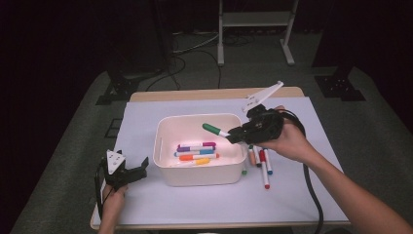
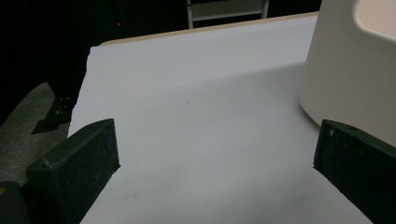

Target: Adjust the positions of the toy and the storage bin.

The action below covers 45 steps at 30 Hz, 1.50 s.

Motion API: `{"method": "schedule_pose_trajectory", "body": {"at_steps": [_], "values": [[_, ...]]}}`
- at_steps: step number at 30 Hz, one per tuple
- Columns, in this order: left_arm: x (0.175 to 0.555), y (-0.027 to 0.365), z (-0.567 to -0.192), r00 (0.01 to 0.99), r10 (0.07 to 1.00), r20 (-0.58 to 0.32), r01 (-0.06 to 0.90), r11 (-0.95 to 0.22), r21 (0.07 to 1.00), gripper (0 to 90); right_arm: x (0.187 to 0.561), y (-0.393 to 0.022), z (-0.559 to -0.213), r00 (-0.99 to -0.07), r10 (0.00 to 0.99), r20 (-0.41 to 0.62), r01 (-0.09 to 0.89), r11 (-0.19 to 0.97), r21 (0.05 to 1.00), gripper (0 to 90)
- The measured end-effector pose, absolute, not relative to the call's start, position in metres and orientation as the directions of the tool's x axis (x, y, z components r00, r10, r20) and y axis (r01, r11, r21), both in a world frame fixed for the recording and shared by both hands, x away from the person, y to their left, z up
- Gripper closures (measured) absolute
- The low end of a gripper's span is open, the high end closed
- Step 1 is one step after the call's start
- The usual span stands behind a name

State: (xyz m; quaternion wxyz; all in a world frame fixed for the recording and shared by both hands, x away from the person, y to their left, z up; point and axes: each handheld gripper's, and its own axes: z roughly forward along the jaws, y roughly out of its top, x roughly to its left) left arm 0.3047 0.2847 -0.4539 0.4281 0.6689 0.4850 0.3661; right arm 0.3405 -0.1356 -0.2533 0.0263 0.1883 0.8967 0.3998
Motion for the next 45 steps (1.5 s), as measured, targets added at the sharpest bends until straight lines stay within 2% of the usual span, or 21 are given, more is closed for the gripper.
{"method": "schedule_pose_trajectory", "body": {"at_steps": [12,25,45], "values": [[0.305,0.285,-0.454,0.263,0.962,0.076,0.334,-0.165,0.928,0.0,0.349,-0.087,-0.269,-0.954,0.269,0.130,0.281,0.664,0.692,75.9],[0.305,0.285,-0.454,0.264,0.962,0.073,0.334,-0.162,0.928,0.0,0.362,-0.042,-0.303,-0.966,0.186,0.181,0.259,0.714,0.650,75.9],[0.305,0.286,-0.454,0.261,0.963,0.063,0.339,-0.152,0.928,0.0,0.378,-0.012,-0.339,-0.970,0.169,0.175,0.239,0.796,0.557,75.8]]}}
